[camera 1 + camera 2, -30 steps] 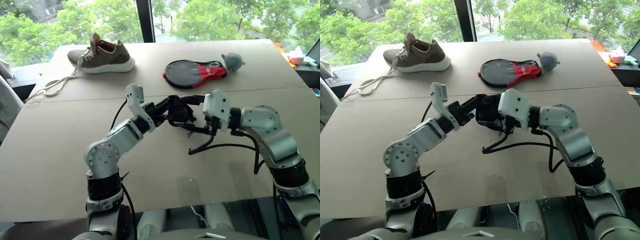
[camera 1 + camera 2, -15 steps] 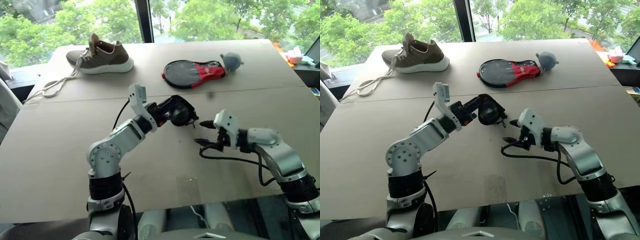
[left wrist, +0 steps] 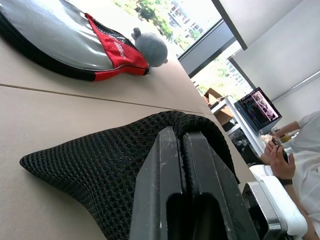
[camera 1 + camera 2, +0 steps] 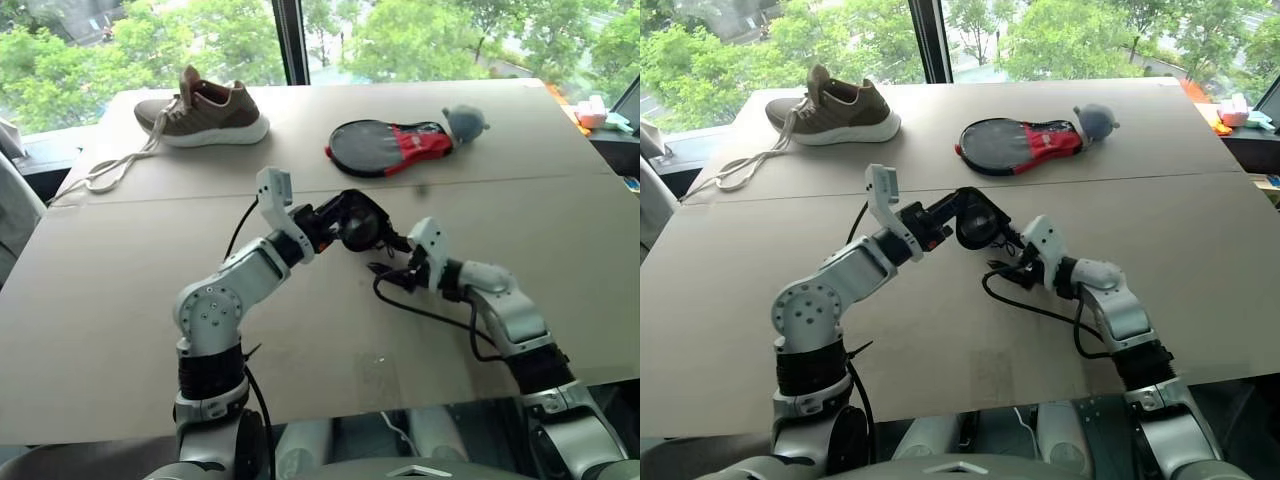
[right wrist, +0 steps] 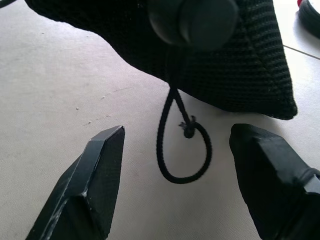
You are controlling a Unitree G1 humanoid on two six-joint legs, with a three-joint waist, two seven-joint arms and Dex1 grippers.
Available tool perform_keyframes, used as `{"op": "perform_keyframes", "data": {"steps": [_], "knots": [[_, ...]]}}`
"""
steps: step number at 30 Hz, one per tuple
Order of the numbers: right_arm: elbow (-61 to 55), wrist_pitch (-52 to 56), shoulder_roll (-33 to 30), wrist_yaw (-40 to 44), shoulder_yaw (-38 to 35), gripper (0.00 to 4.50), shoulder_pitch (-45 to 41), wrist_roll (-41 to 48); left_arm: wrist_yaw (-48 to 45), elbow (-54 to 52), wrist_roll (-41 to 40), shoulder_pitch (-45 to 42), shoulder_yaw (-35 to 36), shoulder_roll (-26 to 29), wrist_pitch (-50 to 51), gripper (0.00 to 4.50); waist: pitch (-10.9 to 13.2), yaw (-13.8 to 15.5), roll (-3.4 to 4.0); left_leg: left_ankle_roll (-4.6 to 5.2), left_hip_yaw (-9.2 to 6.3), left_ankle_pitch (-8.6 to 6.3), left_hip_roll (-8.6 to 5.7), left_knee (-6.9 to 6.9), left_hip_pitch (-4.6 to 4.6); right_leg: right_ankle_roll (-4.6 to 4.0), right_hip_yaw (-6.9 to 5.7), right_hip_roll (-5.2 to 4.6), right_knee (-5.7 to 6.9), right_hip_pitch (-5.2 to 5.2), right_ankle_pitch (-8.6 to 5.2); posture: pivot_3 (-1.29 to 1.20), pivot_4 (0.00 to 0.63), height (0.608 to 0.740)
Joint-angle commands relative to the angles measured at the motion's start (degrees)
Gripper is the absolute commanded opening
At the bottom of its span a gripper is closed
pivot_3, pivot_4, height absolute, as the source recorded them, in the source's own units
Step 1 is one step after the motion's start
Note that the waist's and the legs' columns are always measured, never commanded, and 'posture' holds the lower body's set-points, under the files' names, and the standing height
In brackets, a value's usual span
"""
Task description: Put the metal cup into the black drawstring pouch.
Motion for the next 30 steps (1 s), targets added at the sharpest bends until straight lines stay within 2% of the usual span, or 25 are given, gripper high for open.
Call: {"op": "perform_keyframes", "data": {"steps": [1,3,4,7,8,13,19,20,23,26,30], "knots": [[1.03,-2.03,1.82,0.38,-0.72,2.86,-1.61,0.87,0.09,-1.96,-1.92,-0.79,0.25,-0.1,-0.76,0.0,0.0,-0.02,0.0,0.0,0.0,0.0,0.0,0.0,0.0,0.0,0.0,0.01,0.0,0.0,0.0,0.0,0.15,0.736],[1.64,-2.25,2.38,0.34,-1.08,2.17,-1.92,0.97,0.24,-2.14,-2.1,-0.64,0.38,0.01,-0.74,0.0,0.0,-0.03,0.0,0.0,-0.01,0.0,0.01,0.0,0.01,0.0,0.0,0.02,0.0,0.0,0.0,0.0,0.15,0.736],[2.04,-2.4,2.36,0.49,-1.03,1.55,-2.05,0.68,0.4,-2.28,-2.19,-0.48,0.42,0.08,-0.76,0.0,0.0,-0.01,0.0,0.0,-0.01,0.0,0.01,0.0,0.0,0.0,0.0,0.02,0.01,0.0,0.0,0.0,0.15,0.736],[2.93,-3.34,1.95,1.08,-0.57,0.28,-1.93,-0.26,0.74,-2.59,-2.34,-0.09,0.4,0.28,-0.85,0.0,0.0,0.03,0.0,0.0,-0.01,0.0,-0.01,0.0,-0.01,0.0,0.01,0.01,0.0,0.0,0.0,0.0,0.15,0.736],[2.94,-3.4,1.87,1.24,-0.55,0.06,-1.81,-0.31,0.82,-2.62,-2.32,-0.02,0.34,0.29,-0.9,0.0,0.0,0.02,0.0,0.0,-0.01,0.0,-0.01,0.0,-0.01,0.0,0.01,0.01,0.0,0.0,0.0,0.0,0.15,0.736],[1.77,-3.49,1.0,1.44,-0.67,0.06,-1.45,-0.94,1.11,-2.5,-3.03,0.02,0.63,0.42,-0.82,0.0,0.0,-0.03,0.0,0.0,-0.01,0.0,0.01,0.0,0.01,0.0,0.01,0.03,0.02,0.0,0.0,0.0,0.15,0.736],[0.18,-9.62,-4.69,-0.81,0.21,0.06,-3.01,-8.75,-2.78,-3.42,-14.03,-0.38,4.69,-0.66,-3.39,0.0,0.0,0.01,0.0,0.0,0.0,0.0,-0.01,0.01,-0.01,0.0,0.01,-0.02,0.0,0.0,0.0,0.0,0.15,0.736],[-0.47,-10.22,-5.31,-1.31,-0.15,0.0,-3.58,-9.37,-3.54,-3.59,-15.08,-0.2,4.79,-0.21,-3.55,0.64,0.0,-0.04,0.0,0.0,0.01,0.0,0.0,0.01,-0.01,0.0,0.0,-0.01,0.0,-0.01,0.0,0.0,0.15,0.736],[-2.3,-13.36,-8.66,-2.95,-1.34,0.0,-6.59,-12.75,-2.92,-3.57,-15.03,0.56,3.64,1.63,-2.96,1.62,0.01,-0.17,0.01,-0.01,0.05,0.0,0.03,-0.01,0.02,-0.01,0.03,0.03,0.01,-0.02,0.0,0.0,0.15,0.736],[-1.26,-19.1,-12.92,-6.68,-2.38,0.0,-10.92,-18.34,-3.08,-2.82,-15.55,1.79,2.84,3.55,-2.33,2.85,0.02,-0.07,0.02,-0.01,0.05,0.0,0.01,0.01,0.03,0.0,0.06,0.03,0.02,0.01,0.0,0.0,0.15,0.736],[0.98,-26.79,-17.69,-11.22,-2.74,0.0,-17.32,-24.81,-5.39,-3.27,-16.48,3.35,1.78,6.45,-1.7,2.85,0.03,0.0,0.0,-0.01,0.06,0.0,0.0,-0.01,0.0,0.0,0.06,0.02,0.0,-0.02,-0.01,0.0,0.15,0.736]]}}
